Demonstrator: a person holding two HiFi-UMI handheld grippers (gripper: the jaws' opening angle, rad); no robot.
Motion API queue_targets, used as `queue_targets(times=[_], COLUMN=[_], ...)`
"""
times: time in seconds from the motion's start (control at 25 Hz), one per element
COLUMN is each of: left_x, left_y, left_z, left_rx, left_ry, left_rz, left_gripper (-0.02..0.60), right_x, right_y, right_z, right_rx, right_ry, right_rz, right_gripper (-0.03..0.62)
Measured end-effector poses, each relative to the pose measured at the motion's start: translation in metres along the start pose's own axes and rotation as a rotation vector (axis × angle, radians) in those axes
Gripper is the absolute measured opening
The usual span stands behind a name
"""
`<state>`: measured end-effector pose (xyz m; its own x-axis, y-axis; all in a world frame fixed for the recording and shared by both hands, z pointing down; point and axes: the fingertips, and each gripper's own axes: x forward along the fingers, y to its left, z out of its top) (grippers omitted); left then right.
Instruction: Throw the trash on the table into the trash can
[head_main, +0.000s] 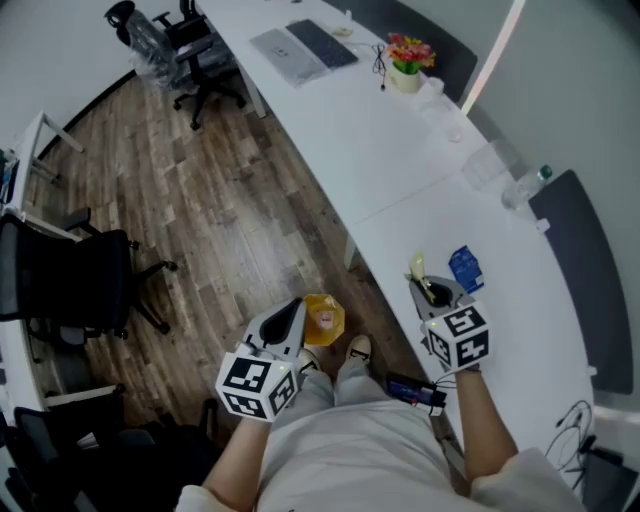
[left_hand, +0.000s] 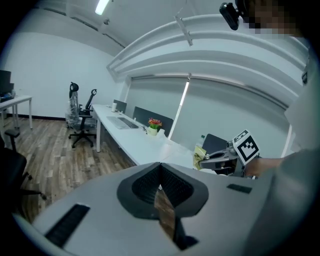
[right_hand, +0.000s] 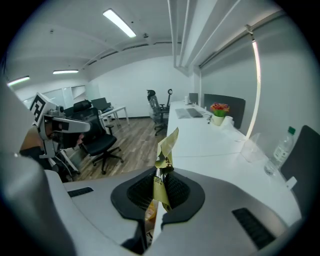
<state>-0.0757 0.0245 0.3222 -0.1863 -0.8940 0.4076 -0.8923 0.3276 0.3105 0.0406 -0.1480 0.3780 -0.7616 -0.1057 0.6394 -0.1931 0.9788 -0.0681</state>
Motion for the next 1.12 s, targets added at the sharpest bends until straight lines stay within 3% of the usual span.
queue_targets(times=[0.28, 0.56, 0.84, 1.12], left_x=[-0.058, -0.106, -0.124, -0.113], left_y=[0.045, 0.082, 0.098, 0.103], left_z=[0.0, -0.009, -0.02, -0.026], left_rx=[-0.008, -0.038, -0.054, -0.075], left_ry=[-0.042, -0.072, -0.071, -0.056], left_rz=[0.104, 0.169, 0.178, 0.179], left_gripper=[0.001, 0.002, 0.001, 0.002], right_x=[0.034, 0.052, 0.061, 0.07], right_y=[0.088, 0.15, 0.181, 0.178], right_z=[0.031, 0.053, 0.053, 0.05], right_rx=[-0.096, -0.145, -0.154, -0.156], right_ry=[-0.004, -0.023, -0.018, 0.006], right_rz=[0.143, 0.216, 0.247, 0.265], right_gripper=[0.037, 0.037, 0.037, 0.037])
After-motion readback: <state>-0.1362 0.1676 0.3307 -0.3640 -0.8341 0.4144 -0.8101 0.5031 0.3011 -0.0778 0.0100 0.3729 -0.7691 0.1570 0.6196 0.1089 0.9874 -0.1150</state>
